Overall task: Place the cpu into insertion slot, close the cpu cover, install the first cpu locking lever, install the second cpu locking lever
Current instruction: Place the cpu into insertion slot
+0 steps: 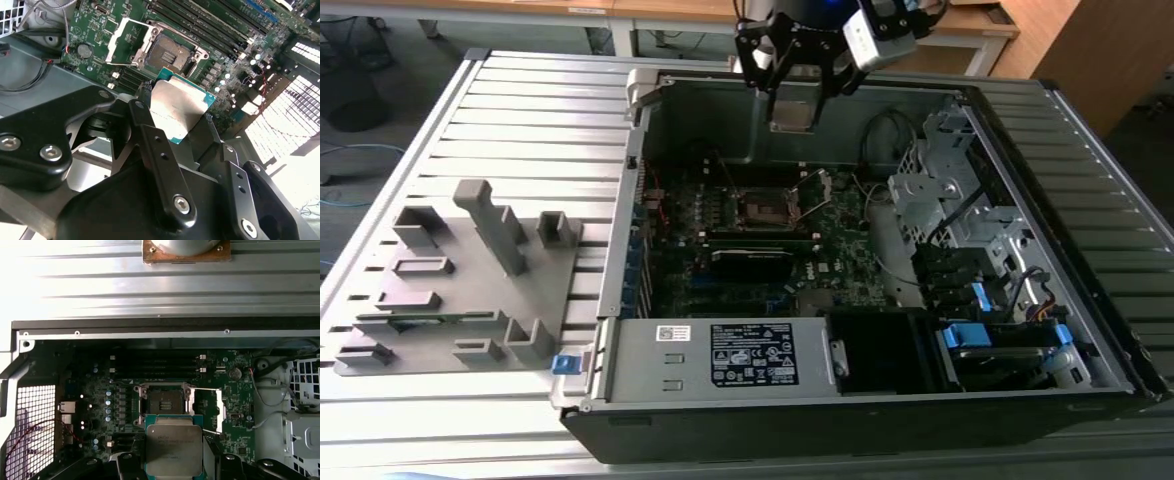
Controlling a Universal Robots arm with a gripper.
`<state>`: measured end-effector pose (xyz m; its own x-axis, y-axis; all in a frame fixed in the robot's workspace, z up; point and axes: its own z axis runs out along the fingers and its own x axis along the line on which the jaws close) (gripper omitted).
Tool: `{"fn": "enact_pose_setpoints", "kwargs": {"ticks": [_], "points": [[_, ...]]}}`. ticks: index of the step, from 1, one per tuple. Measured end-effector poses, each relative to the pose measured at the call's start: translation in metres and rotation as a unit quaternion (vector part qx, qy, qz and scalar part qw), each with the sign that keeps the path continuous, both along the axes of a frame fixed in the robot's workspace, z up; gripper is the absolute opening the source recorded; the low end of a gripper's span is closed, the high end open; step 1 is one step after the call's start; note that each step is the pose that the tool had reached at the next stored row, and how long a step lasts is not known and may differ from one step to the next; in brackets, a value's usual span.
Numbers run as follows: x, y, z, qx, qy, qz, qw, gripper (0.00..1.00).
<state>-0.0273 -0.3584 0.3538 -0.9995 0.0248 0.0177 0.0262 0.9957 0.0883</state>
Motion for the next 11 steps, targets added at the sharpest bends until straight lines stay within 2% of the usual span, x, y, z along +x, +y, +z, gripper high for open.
{"fn": "enact_pose_setpoints", "kwargs": {"ticks": [8, 11], "points": [[0.0, 0.0, -0.0137, -0.0002, -0.0013, 0.0, 1.0, 0.54], [0.0, 0.0, -0.0146, -0.0004, -0.0012, 0.0, 1.0, 0.54]]}}
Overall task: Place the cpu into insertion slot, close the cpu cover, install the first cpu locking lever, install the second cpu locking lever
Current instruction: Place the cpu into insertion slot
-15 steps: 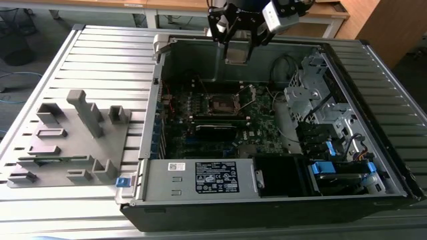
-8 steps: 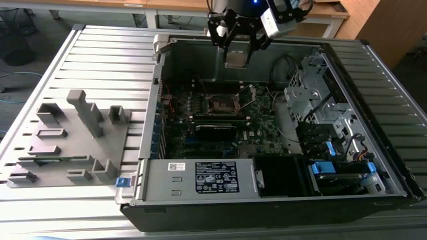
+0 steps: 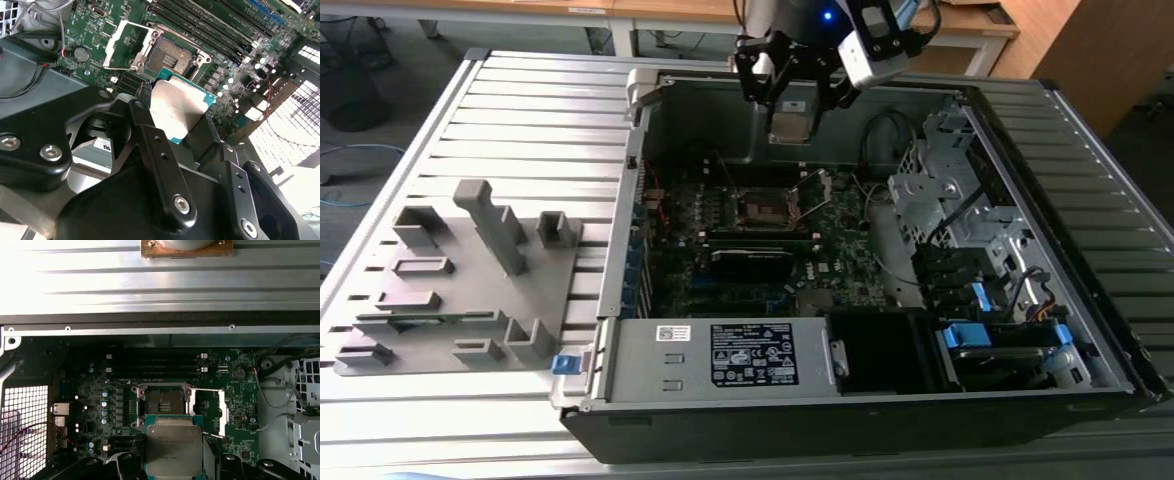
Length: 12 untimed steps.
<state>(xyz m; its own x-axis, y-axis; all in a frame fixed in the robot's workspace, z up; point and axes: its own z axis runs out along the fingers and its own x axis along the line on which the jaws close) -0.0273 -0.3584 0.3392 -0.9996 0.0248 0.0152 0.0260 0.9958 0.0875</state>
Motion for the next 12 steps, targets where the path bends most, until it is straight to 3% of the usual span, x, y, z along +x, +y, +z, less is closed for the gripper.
{"fn": "enact_pose_setpoints", "kwargs": {"ticks": [12], "points": [[0.0, 0.0, -0.0019, 0.0001, -0.0001, 0.0, 1.0, 0.54]]}}
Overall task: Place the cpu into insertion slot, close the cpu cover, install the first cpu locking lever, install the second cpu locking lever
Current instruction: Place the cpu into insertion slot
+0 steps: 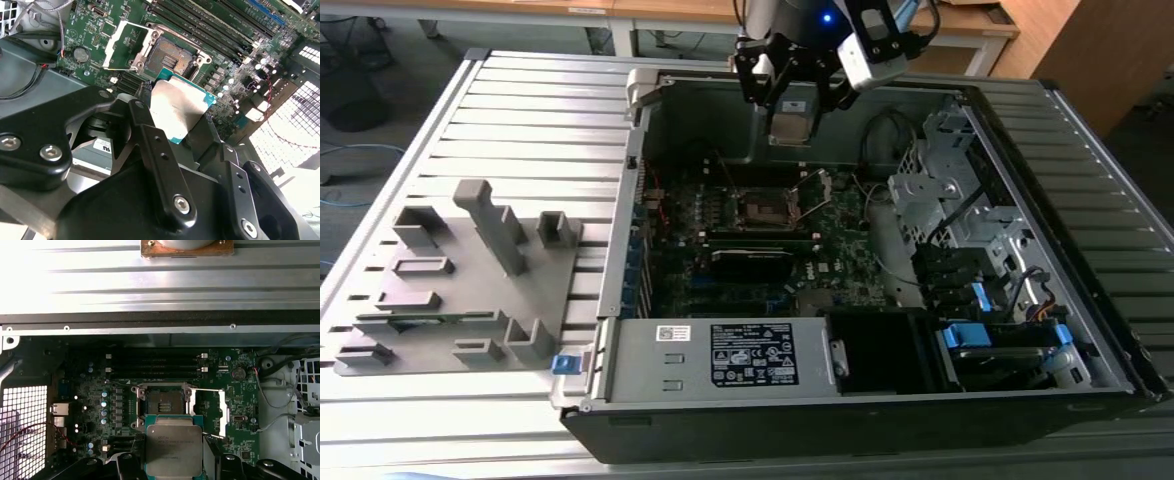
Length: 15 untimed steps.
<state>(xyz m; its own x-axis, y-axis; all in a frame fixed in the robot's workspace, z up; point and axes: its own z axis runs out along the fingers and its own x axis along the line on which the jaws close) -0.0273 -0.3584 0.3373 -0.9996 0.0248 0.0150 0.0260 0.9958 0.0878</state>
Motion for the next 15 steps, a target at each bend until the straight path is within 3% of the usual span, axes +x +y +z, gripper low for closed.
{"fn": "enact_pose_setpoints", "kwargs": {"ticks": [9, 15], "points": [[0.0, 0.0, -0.001, 0.0001, -0.0001, 0.0, 1.0, 0.54], [0.0, 0.0, -0.0076, -0.0001, 0.0, 0.0, 1.0, 0.54]]}}
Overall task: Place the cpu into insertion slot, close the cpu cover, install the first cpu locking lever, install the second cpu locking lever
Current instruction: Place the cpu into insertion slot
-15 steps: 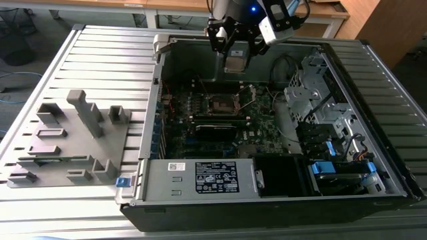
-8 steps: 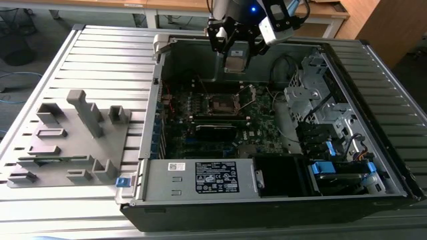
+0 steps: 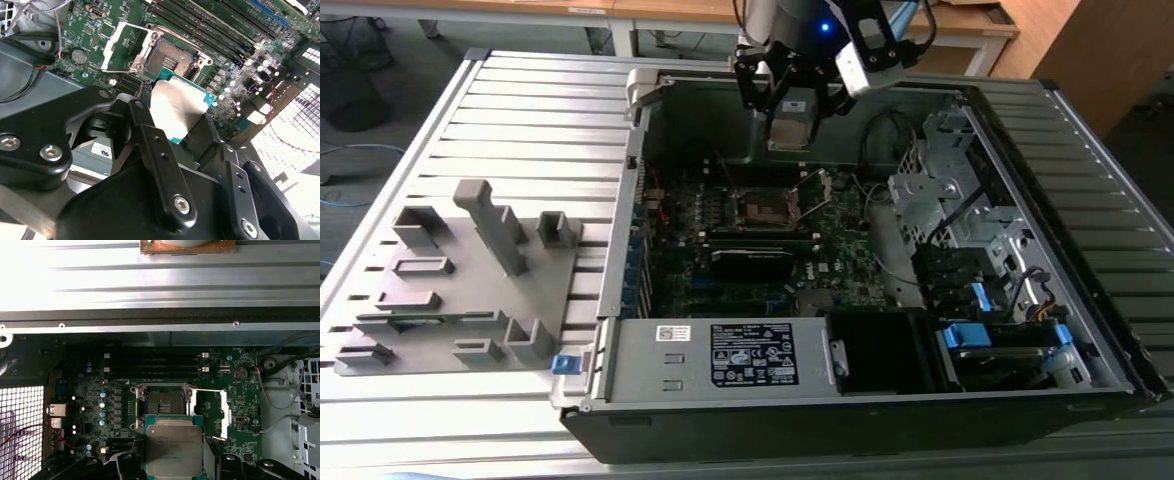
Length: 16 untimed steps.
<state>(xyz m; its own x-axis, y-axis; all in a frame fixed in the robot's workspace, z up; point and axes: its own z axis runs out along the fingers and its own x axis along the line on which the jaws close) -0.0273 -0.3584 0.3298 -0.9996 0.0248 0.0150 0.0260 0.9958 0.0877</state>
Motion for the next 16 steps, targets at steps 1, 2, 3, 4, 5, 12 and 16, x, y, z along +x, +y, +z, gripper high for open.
{"fn": "enact_pose_setpoints", "kwargs": {"ticks": [1, 2, 3, 4, 5, 12, 16], "points": [[0.0, 0.0, 0.0, 0.0, 0.0, 0.0, 1.0, 0.54], [0.0, 0.0, 0.0, -0.0001, 0.0, 0.0, 1.0, 0.54], [0.0, 0.0, -0.0001, 0.0, 0.0, 0.0, 1.0, 0.54], [0.0, 0.0, -0.0001, 0.0, 0.0, 0.0, 1.0, 0.54], [0.0, 0.0, -0.0003, 0.0001, -0.0001, 0.0, 1.0, 0.54], [0.0, 0.0, -0.0031, -0.0001, 0.0, 0.0, 1.0, 0.54], [-0.0005, 0.0, -0.0057, 0.0002, -0.0008, 0.0, 1.0, 0.54]]}}
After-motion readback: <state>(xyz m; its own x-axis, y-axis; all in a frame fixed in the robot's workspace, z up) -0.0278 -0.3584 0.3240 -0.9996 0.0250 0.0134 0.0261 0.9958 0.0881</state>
